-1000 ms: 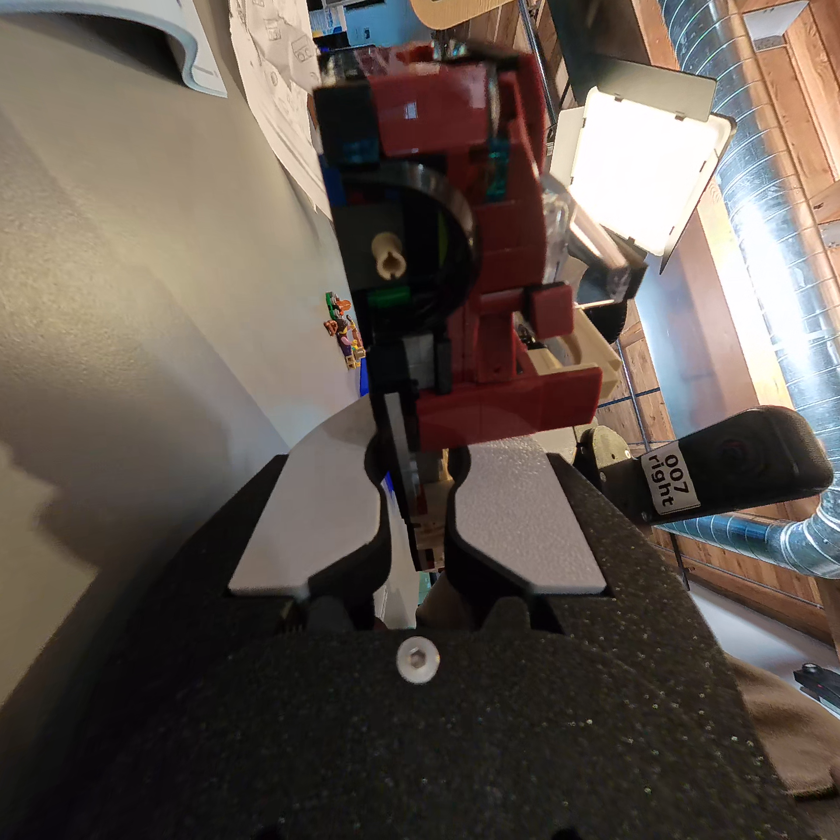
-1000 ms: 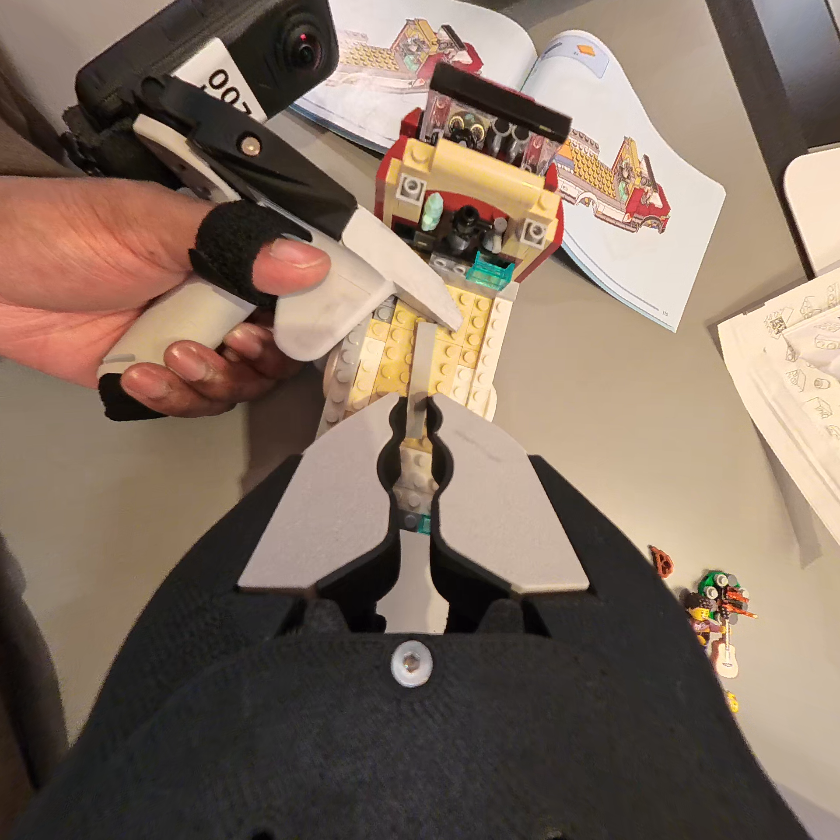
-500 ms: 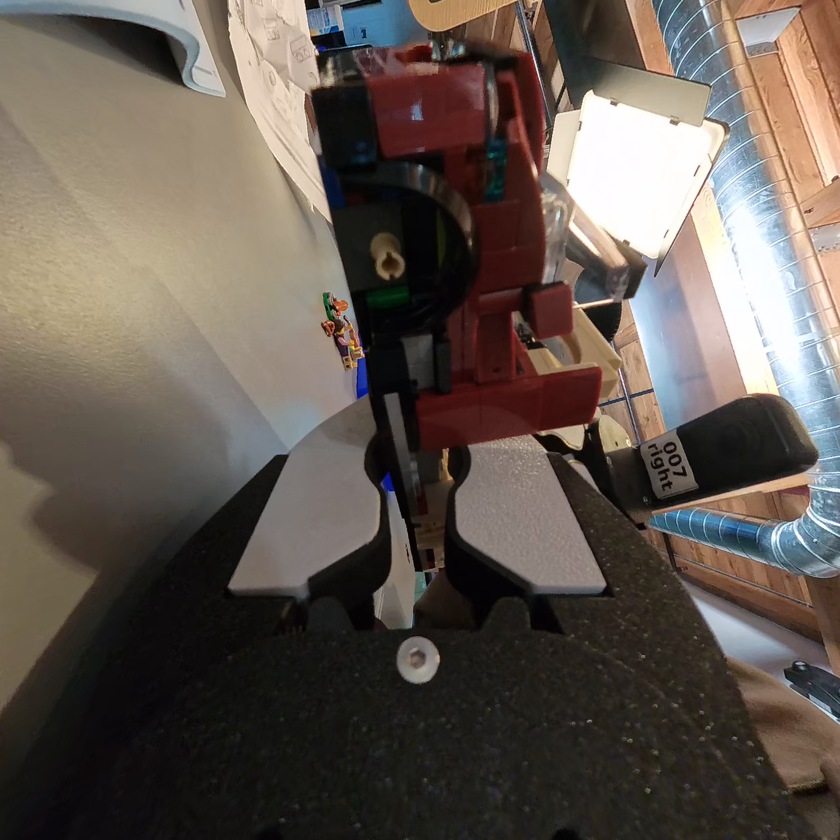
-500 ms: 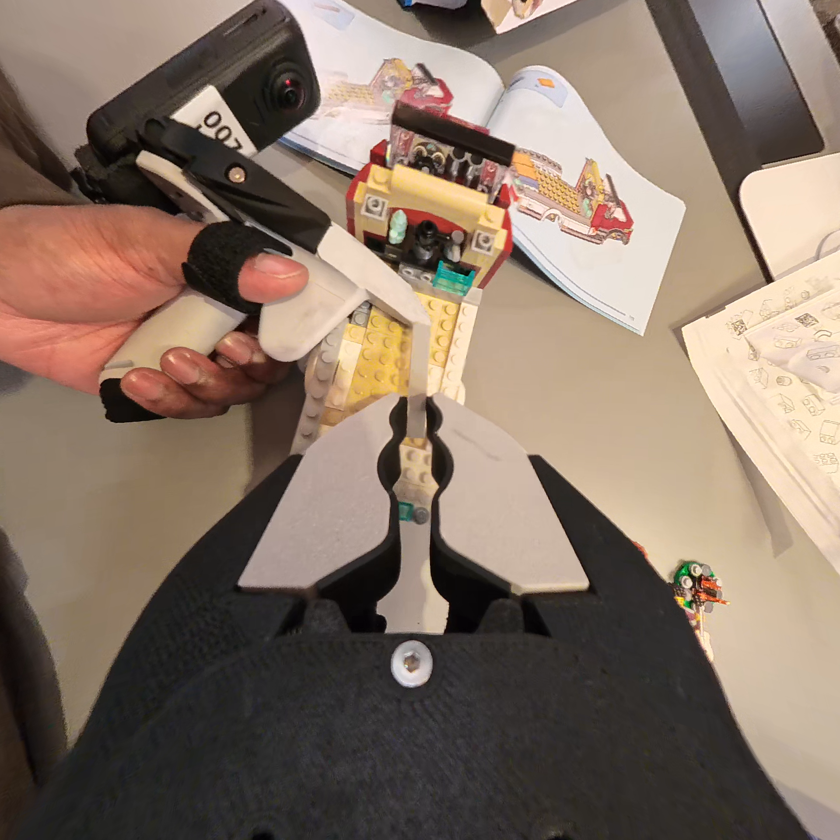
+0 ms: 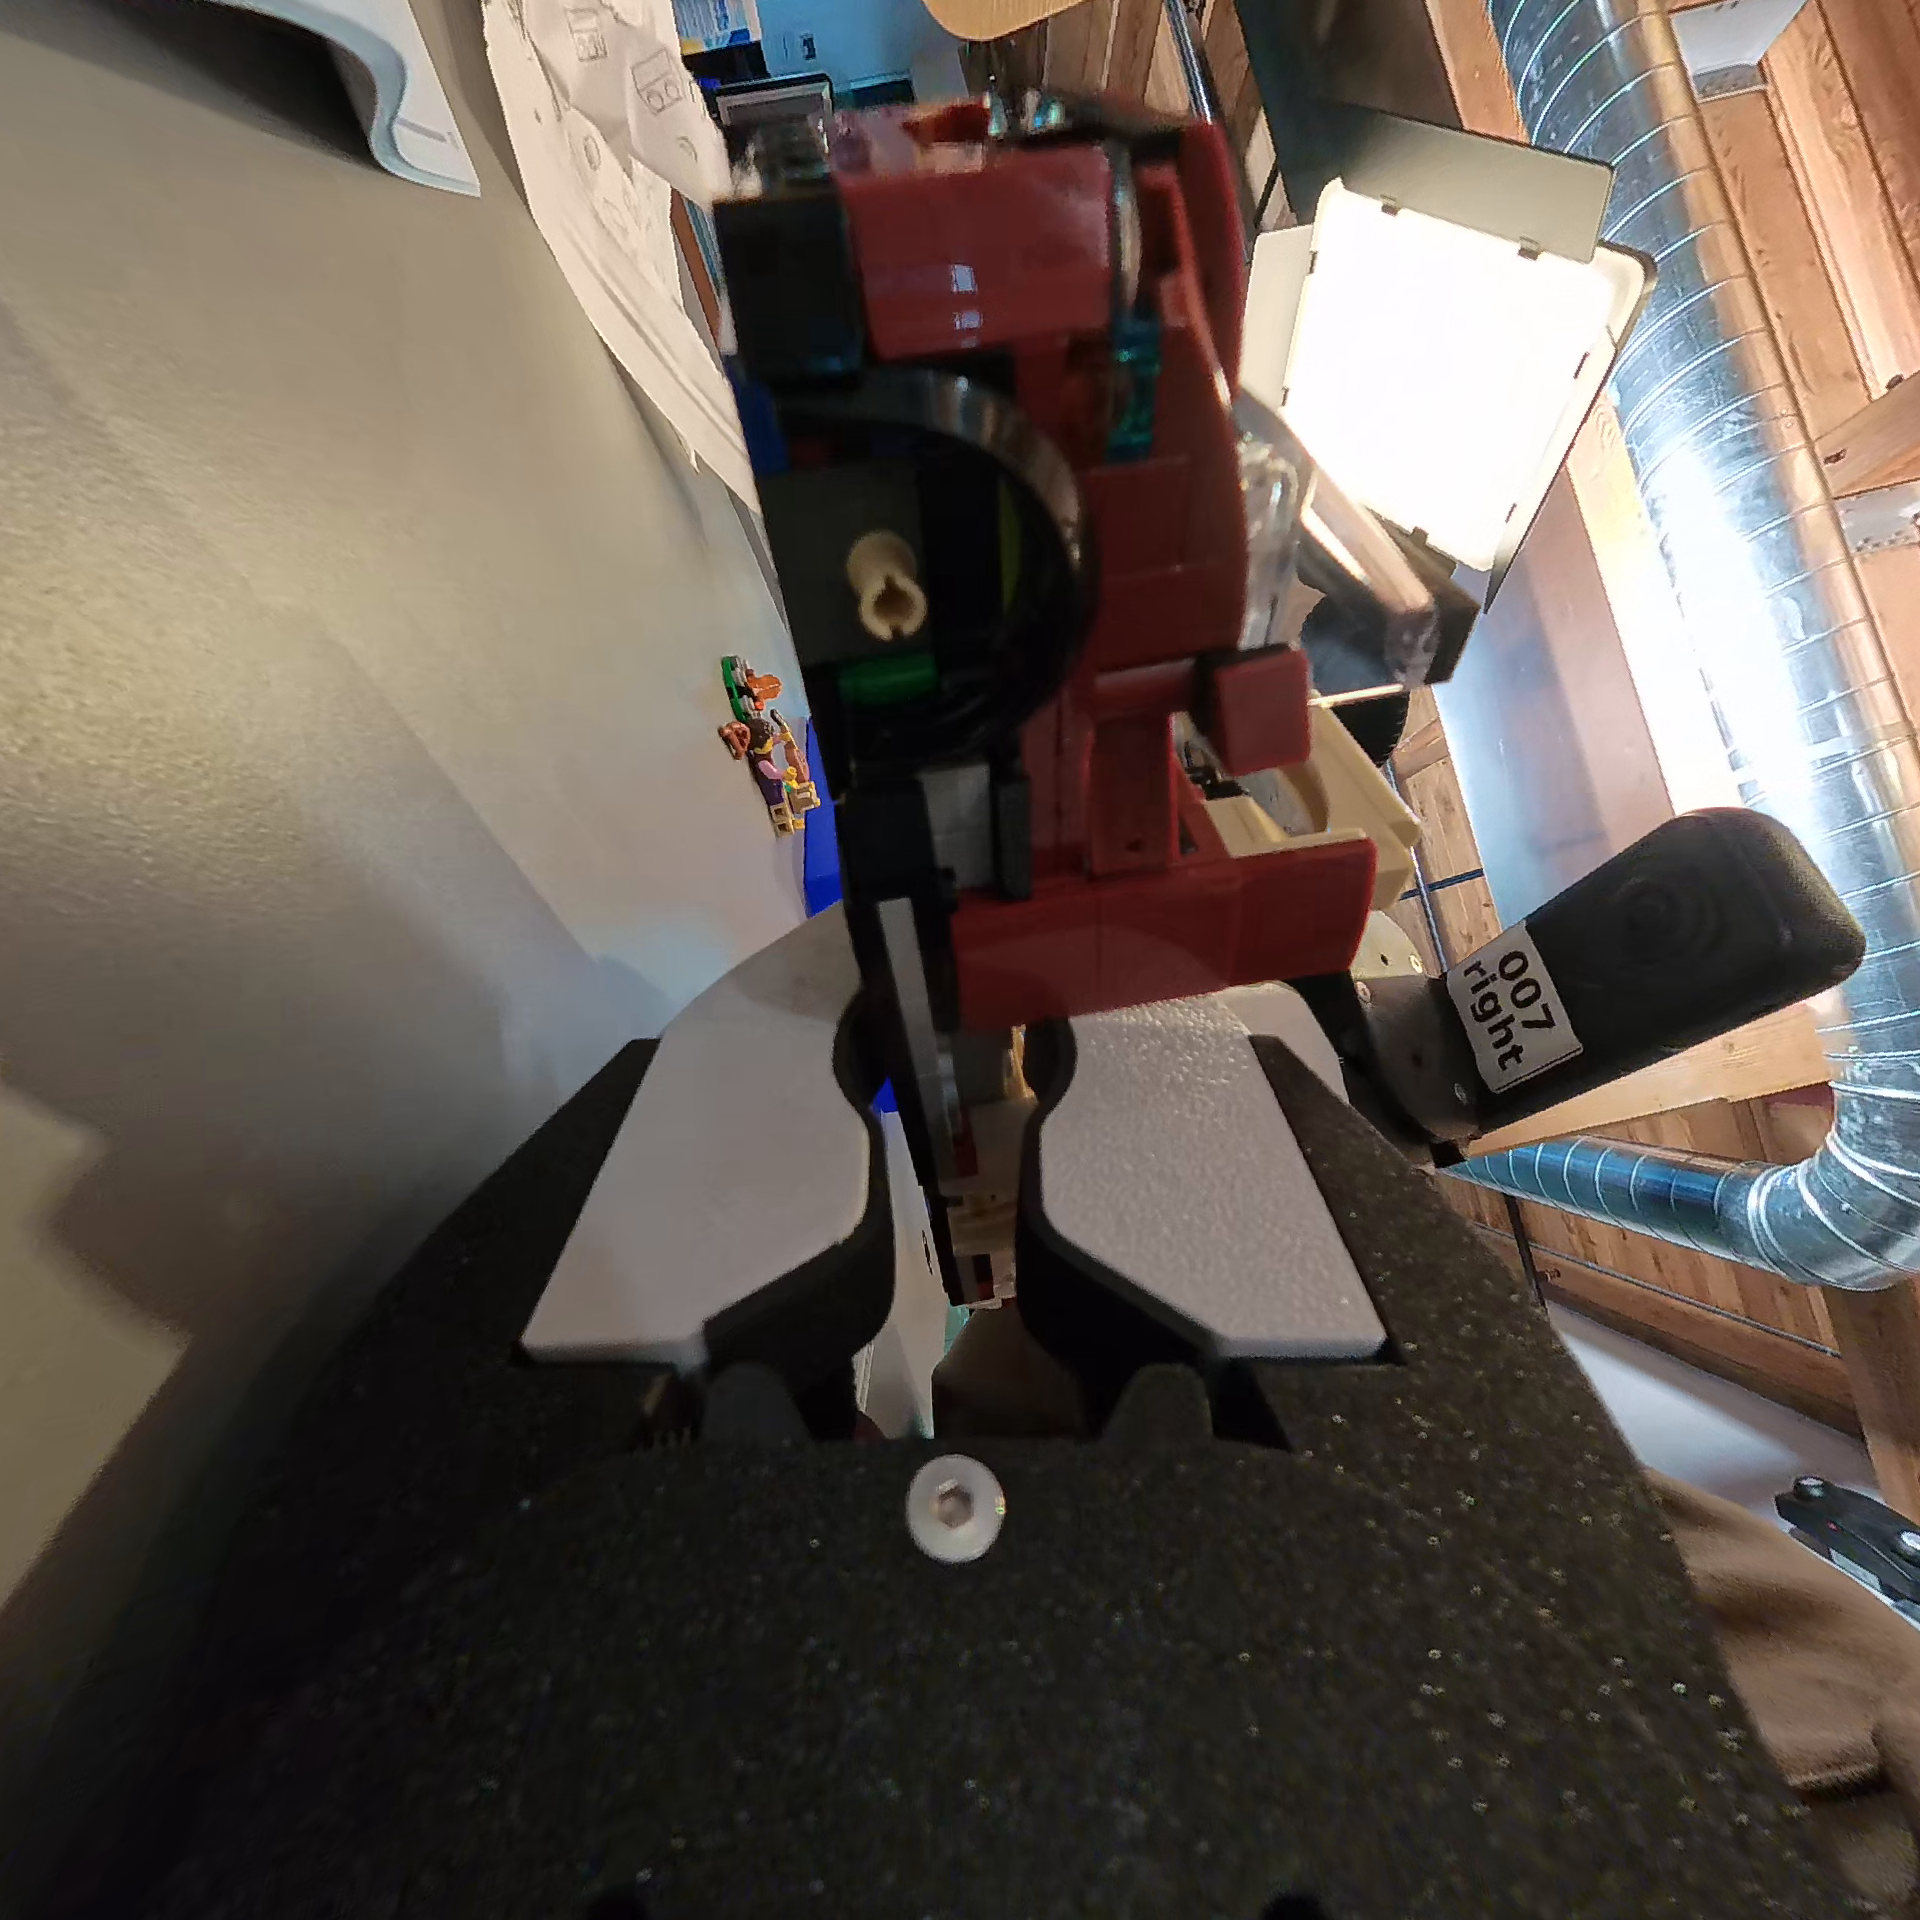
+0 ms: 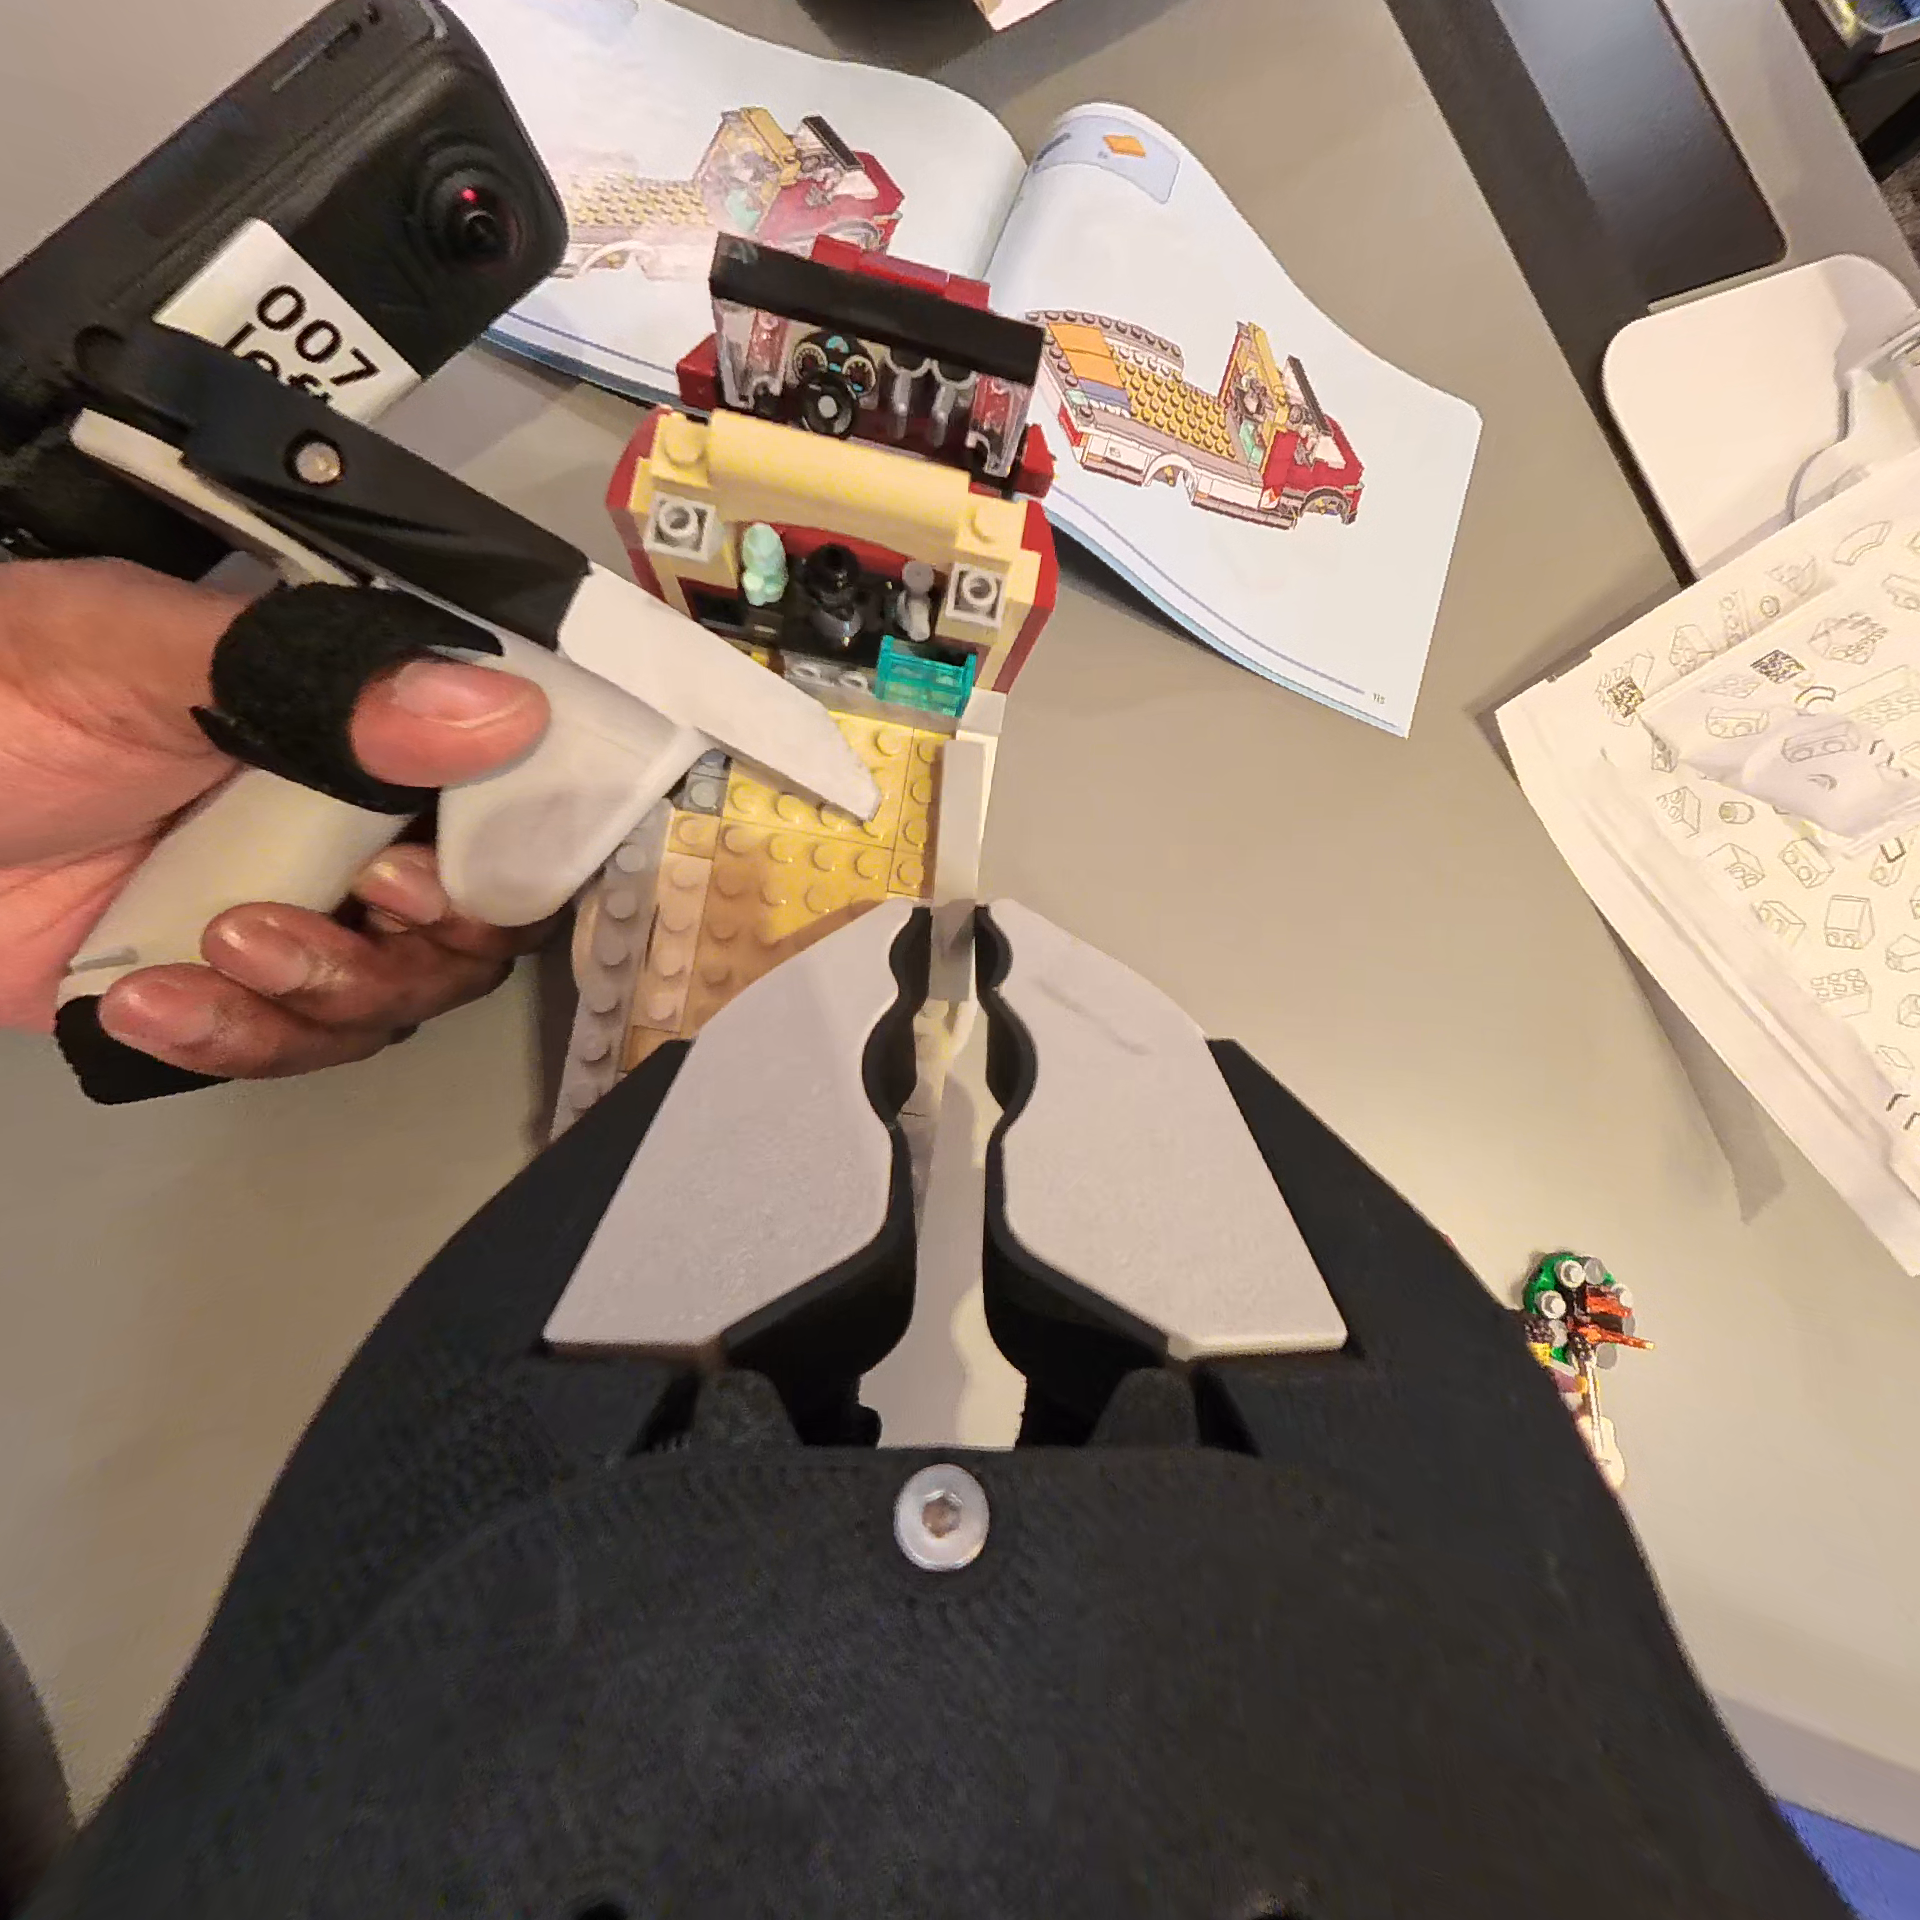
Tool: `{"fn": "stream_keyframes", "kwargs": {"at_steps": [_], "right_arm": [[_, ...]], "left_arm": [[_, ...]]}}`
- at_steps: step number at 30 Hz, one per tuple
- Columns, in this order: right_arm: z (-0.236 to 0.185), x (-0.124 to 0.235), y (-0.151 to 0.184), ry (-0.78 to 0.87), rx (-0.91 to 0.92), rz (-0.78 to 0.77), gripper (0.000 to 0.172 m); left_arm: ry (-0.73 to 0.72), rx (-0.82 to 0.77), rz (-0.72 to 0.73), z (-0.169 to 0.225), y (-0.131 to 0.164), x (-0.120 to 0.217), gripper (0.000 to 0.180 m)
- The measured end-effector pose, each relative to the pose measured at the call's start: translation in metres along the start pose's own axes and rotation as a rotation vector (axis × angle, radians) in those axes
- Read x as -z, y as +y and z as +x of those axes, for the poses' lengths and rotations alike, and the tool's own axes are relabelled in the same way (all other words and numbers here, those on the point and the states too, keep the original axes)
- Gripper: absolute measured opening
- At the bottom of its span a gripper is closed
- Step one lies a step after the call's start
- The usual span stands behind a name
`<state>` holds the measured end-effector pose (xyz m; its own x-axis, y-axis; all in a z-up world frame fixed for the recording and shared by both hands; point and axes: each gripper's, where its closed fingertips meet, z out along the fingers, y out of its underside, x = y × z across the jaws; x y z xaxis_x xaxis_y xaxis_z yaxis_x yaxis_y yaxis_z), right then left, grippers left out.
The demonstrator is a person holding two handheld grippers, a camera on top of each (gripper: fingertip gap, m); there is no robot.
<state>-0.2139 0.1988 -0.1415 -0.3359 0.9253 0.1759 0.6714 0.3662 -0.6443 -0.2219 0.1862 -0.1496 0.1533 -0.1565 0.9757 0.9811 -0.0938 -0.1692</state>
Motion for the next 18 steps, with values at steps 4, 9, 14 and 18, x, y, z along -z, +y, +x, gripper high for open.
{"fn": "stream_keyframes", "kwargs": {"at_steps": [4, 9, 14, 18], "right_arm": [[0.0000, -0.0001, 0.0003, 0.000, -0.009, 0.002, 0.008], [-0.0002, -0.0007, -0.0005, 0.000, -0.020, 0.007, 0.008], [-0.0004, -0.0017, -0.0003, 0.000, -0.029, 0.004, 0.008], [-0.0006, -0.0023, -0.0005, 0.003, -0.039, 0.003, 0.009]], "left_arm": [[0.001, 0.000, -0.003, 0.0000, 0.0003, -0.0002, 0.022], [0.003, -0.002, -0.008, 0.0003, 0.0011, -0.0006, 0.022], [0.008, -0.003, -0.009, 0.0009, 0.0011, -0.0006, 0.022], [0.009, -0.003, -0.009, 0.0011, 0.0011, -0.0007, 0.022]]}}
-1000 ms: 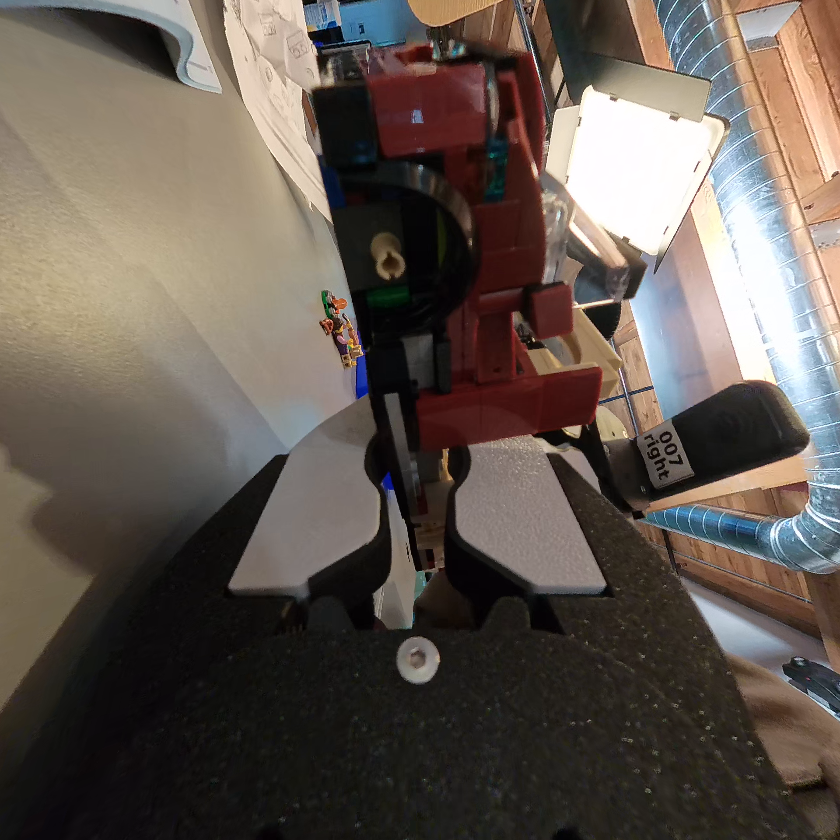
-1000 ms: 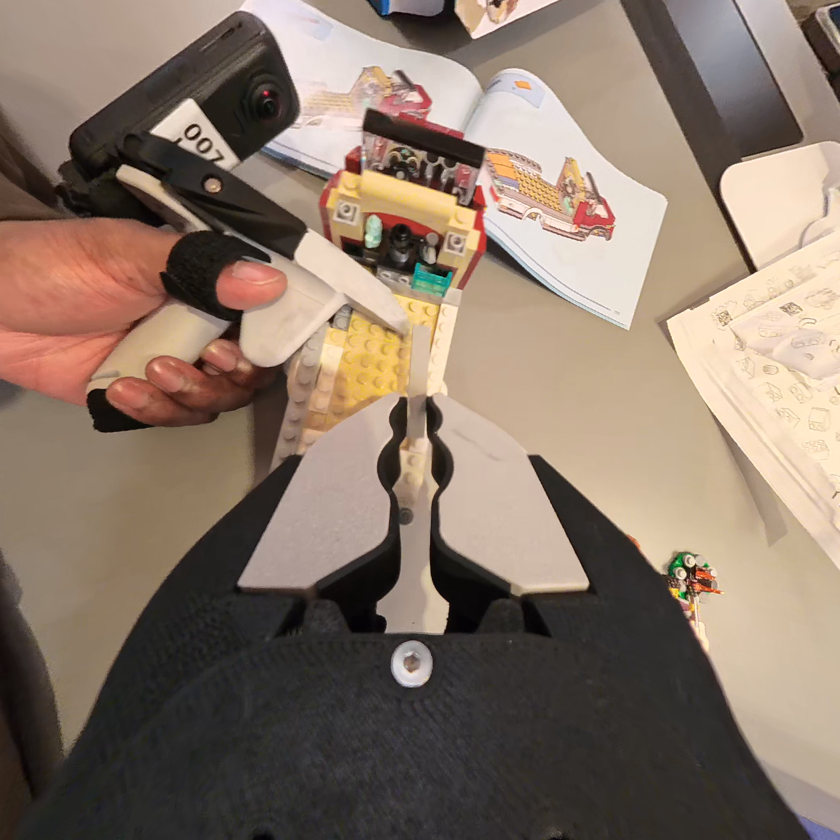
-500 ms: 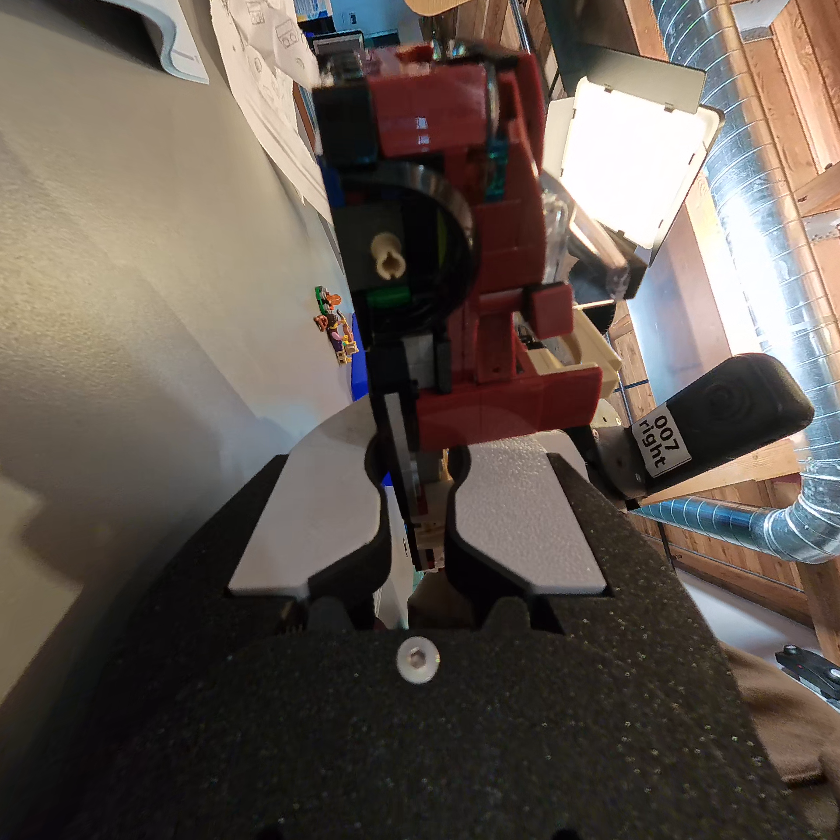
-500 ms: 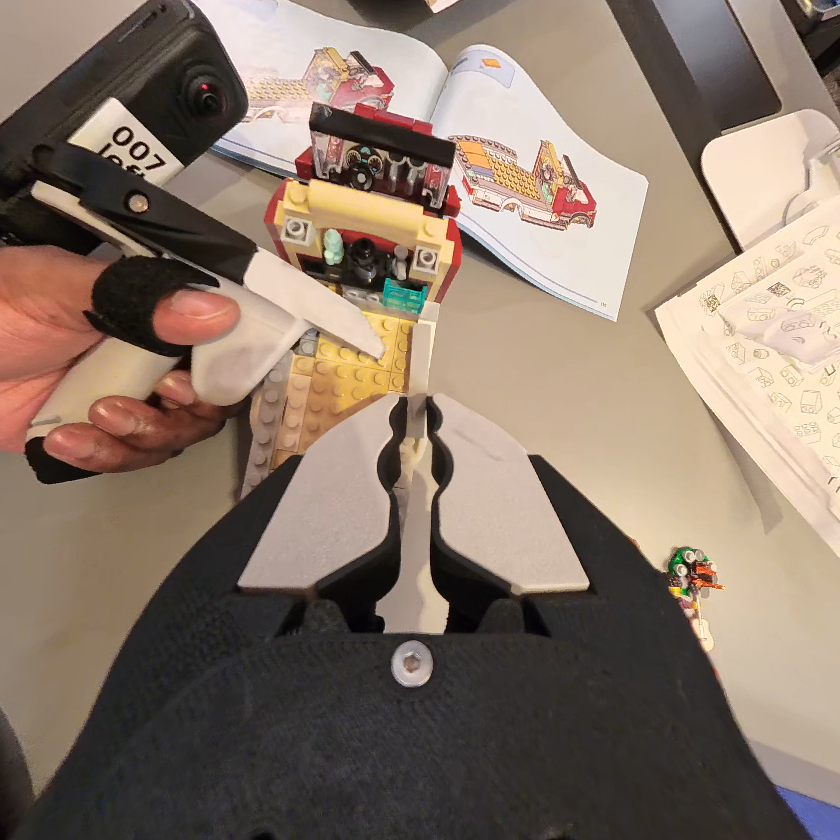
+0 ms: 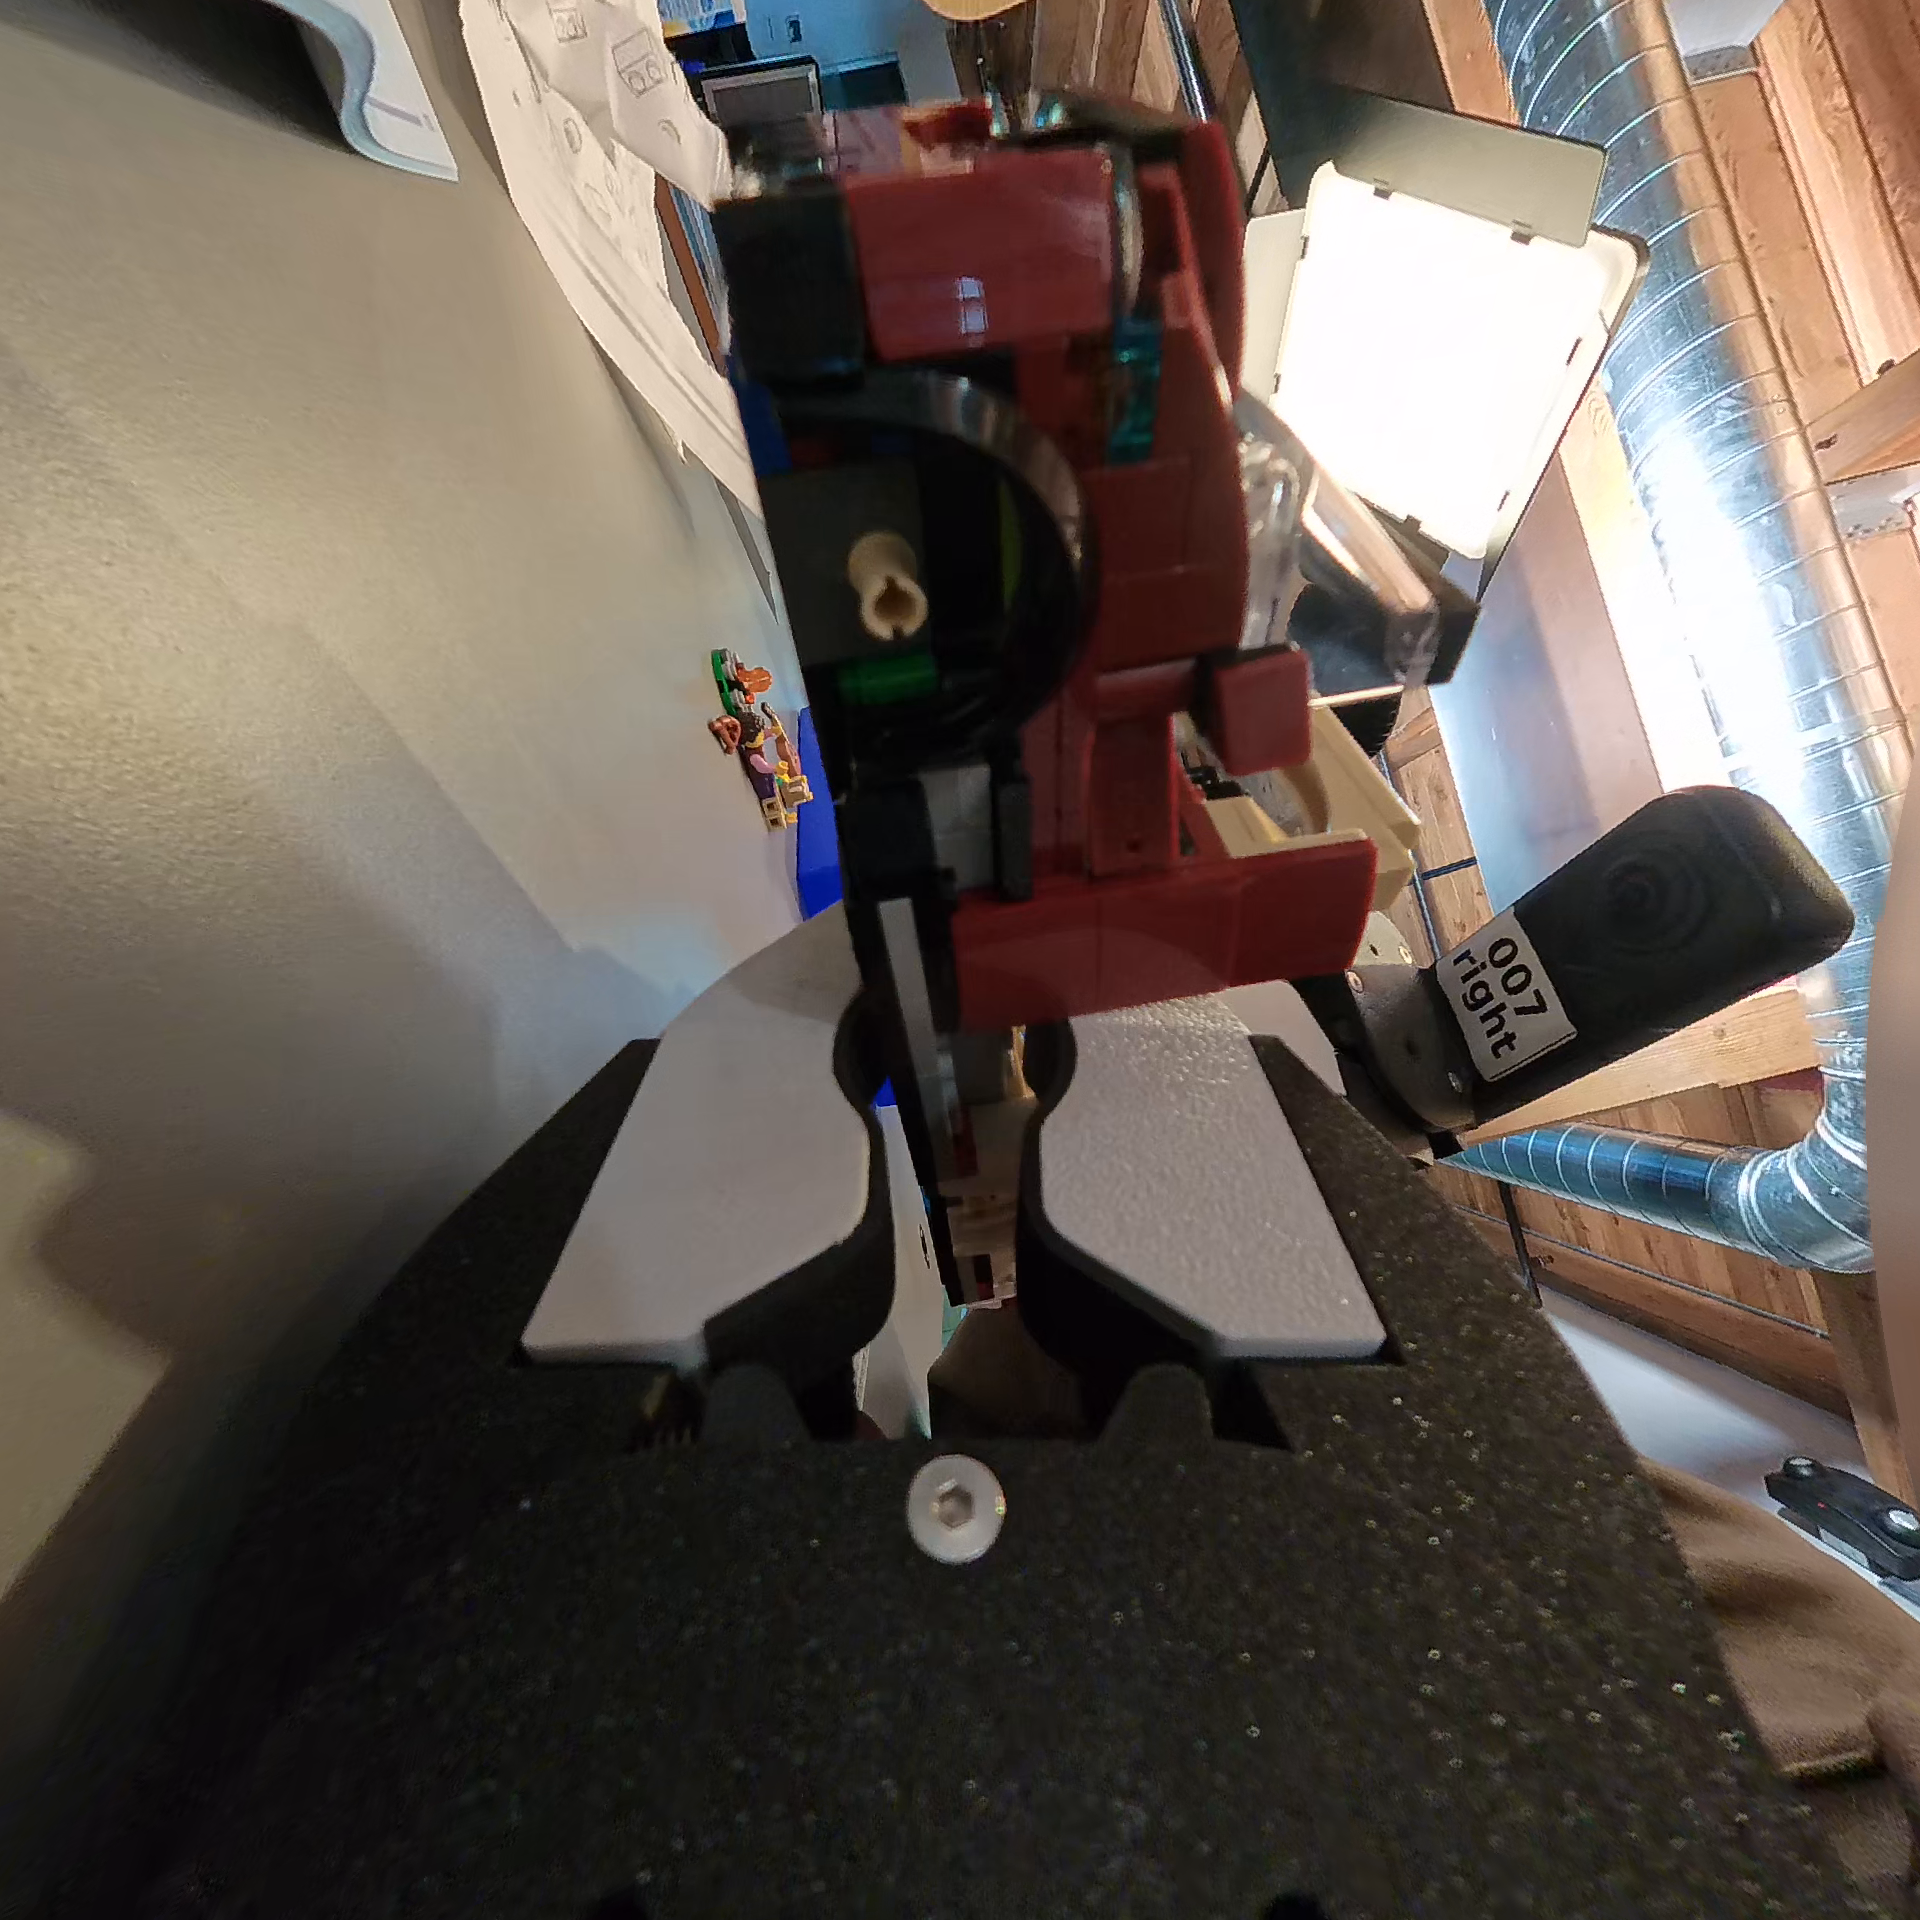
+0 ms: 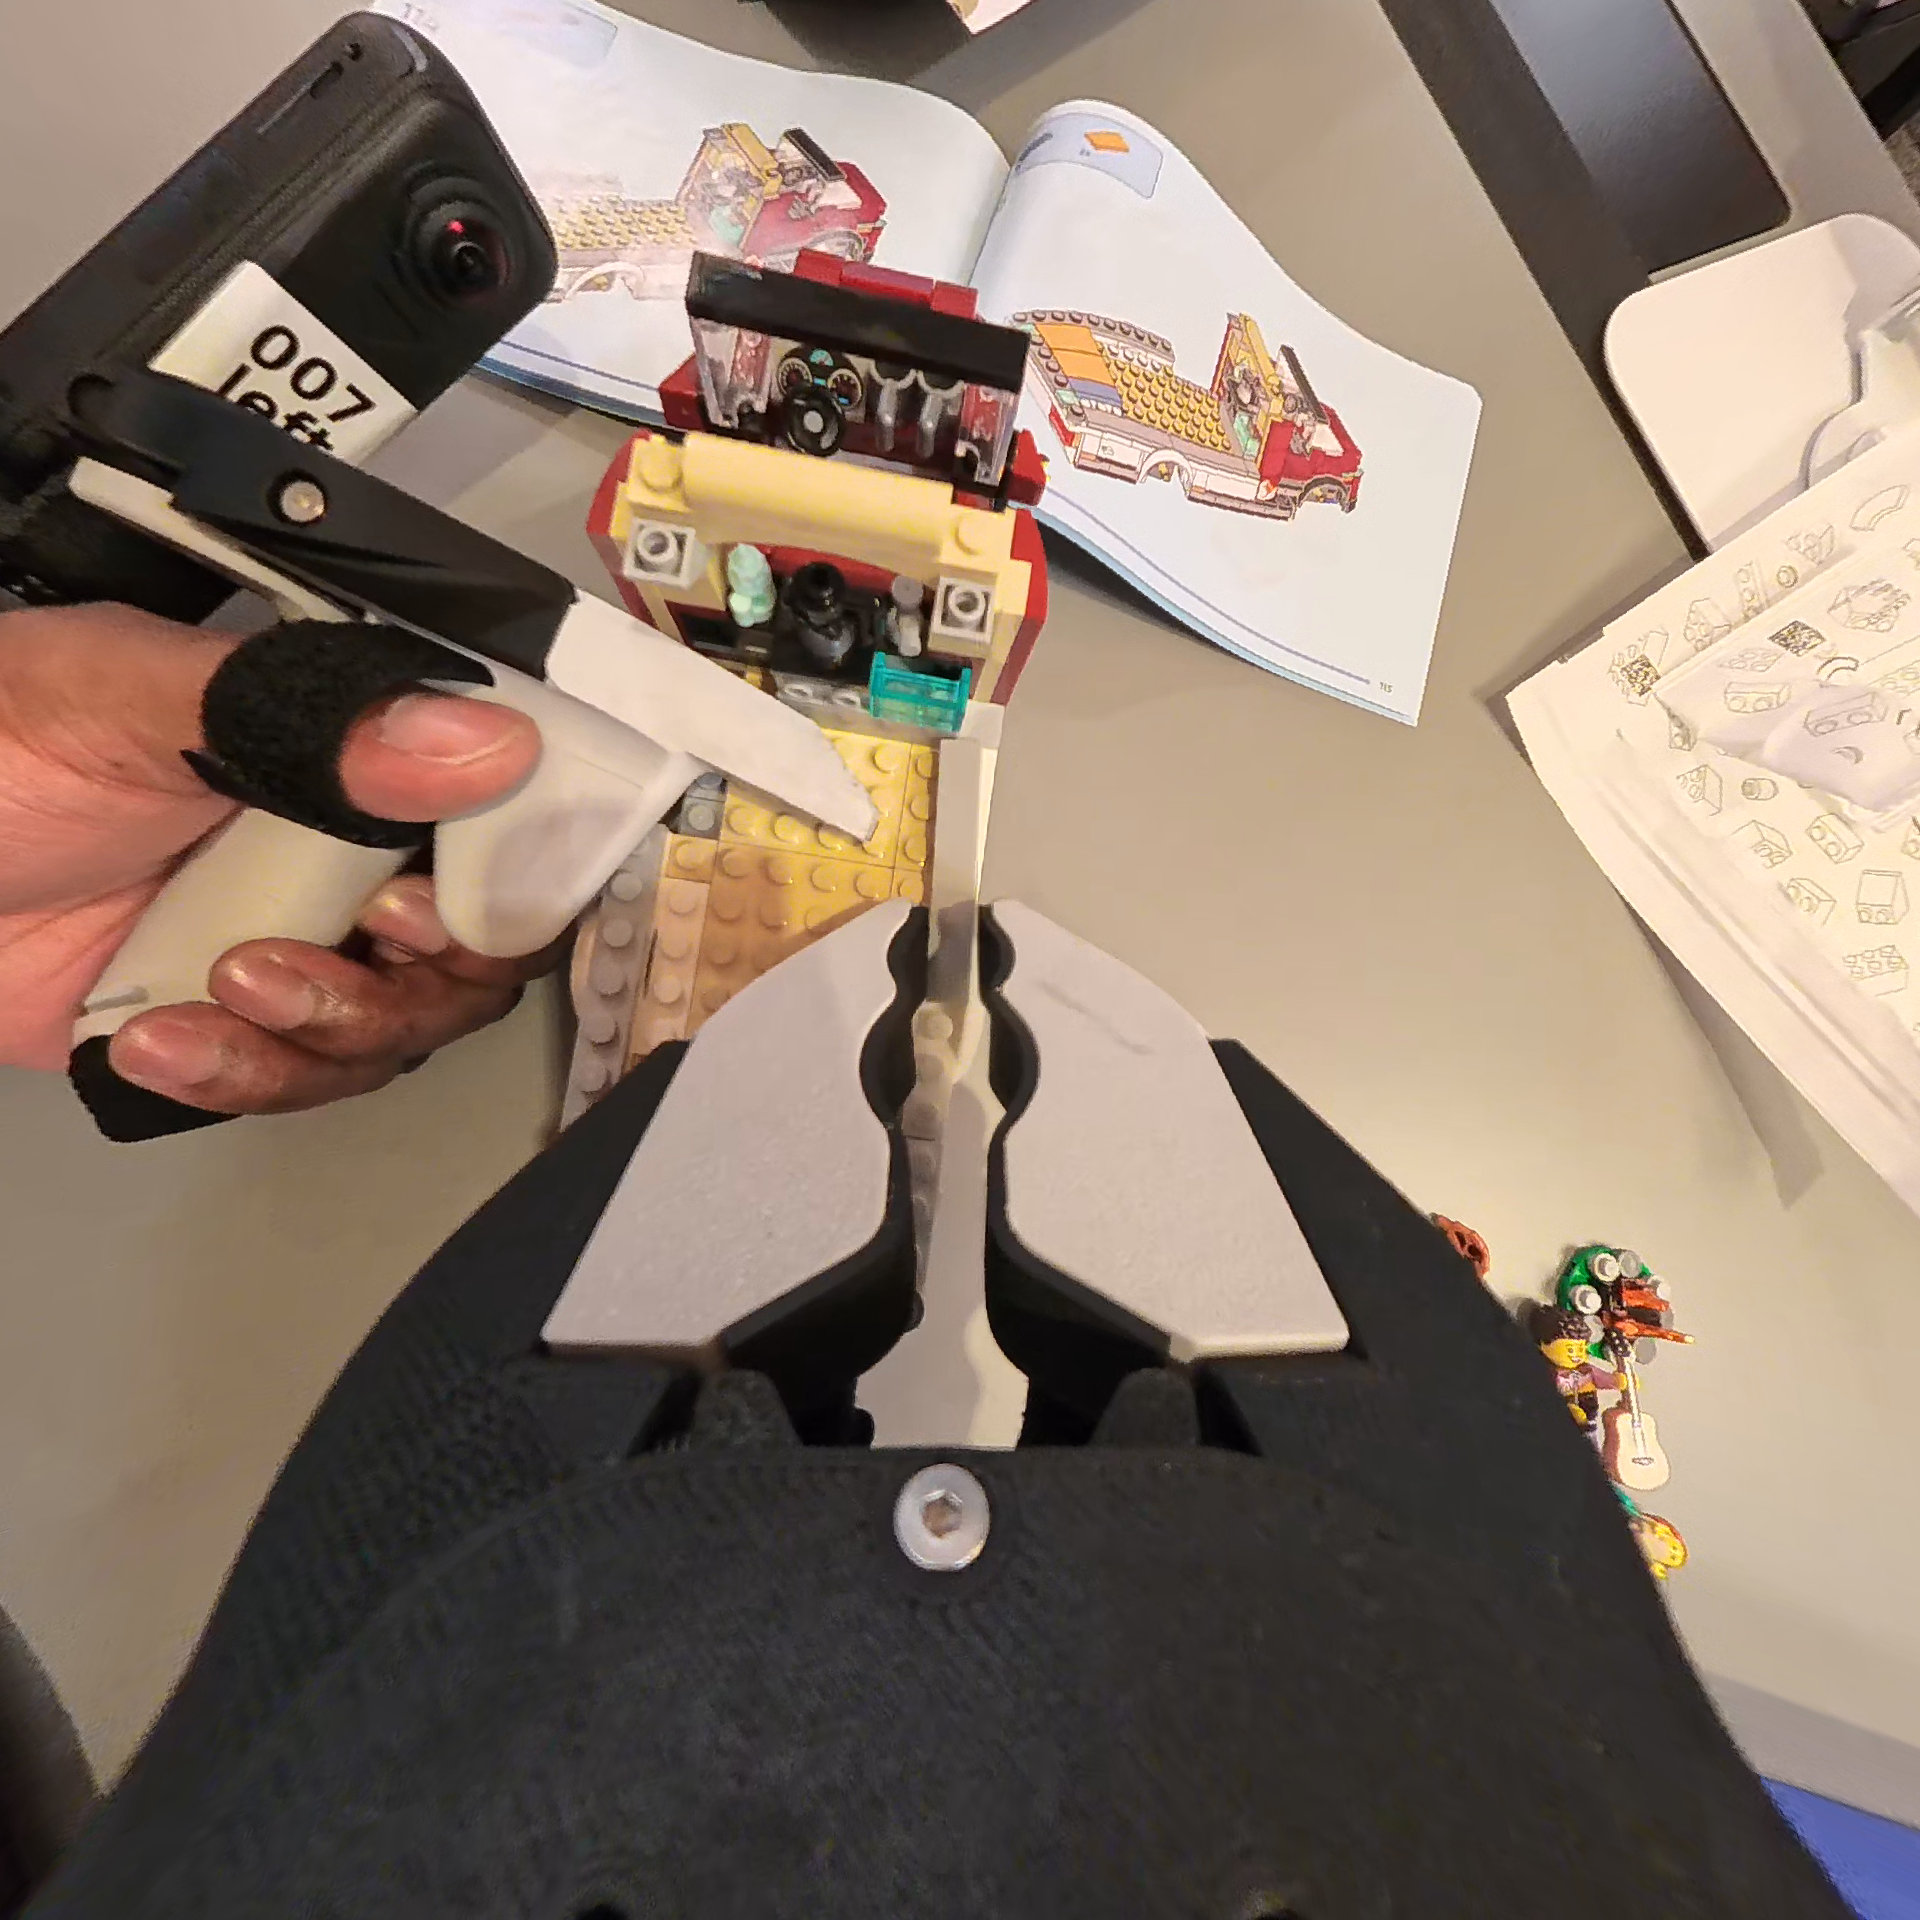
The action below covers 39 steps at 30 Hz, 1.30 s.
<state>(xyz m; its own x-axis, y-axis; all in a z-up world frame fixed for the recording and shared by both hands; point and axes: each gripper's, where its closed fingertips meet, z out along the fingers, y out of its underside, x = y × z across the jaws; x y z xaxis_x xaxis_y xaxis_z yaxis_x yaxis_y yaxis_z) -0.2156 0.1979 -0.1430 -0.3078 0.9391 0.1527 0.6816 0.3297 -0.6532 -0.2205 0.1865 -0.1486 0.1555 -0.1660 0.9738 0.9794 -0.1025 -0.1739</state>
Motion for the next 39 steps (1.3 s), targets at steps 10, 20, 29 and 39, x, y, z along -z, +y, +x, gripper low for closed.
{"fn": "stream_keyframes", "kwargs": {"at_steps": [10, 20, 29, 39], "right_arm": [[0.0019, -0.0004, -0.0007, 0.002, -0.037, 0.013, 0.012], [0.0005, -0.0005, -0.0012, -0.012, -0.088, 0.037, 0.008], [0.0015, -0.0009, -0.0013, -0.013, -0.138, 0.048, 0.010], [-0.0012, 0.0029, -0.0069, -0.030, -0.148, 0.088, 0.015]], "left_arm": [[0.007, -0.001, -0.004, 0.0009, 0.0004, -0.0001, 0.022], [0.008, 0.000, -0.003, 0.0010, 0.0002, -0.0001, 0.022], [0.008, 0.001, 0.000, 0.0010, -0.0001, 0.0003, 0.022], [0.013, -0.001, -0.005, 0.0018, 0.0007, -0.0001, 0.022]]}}
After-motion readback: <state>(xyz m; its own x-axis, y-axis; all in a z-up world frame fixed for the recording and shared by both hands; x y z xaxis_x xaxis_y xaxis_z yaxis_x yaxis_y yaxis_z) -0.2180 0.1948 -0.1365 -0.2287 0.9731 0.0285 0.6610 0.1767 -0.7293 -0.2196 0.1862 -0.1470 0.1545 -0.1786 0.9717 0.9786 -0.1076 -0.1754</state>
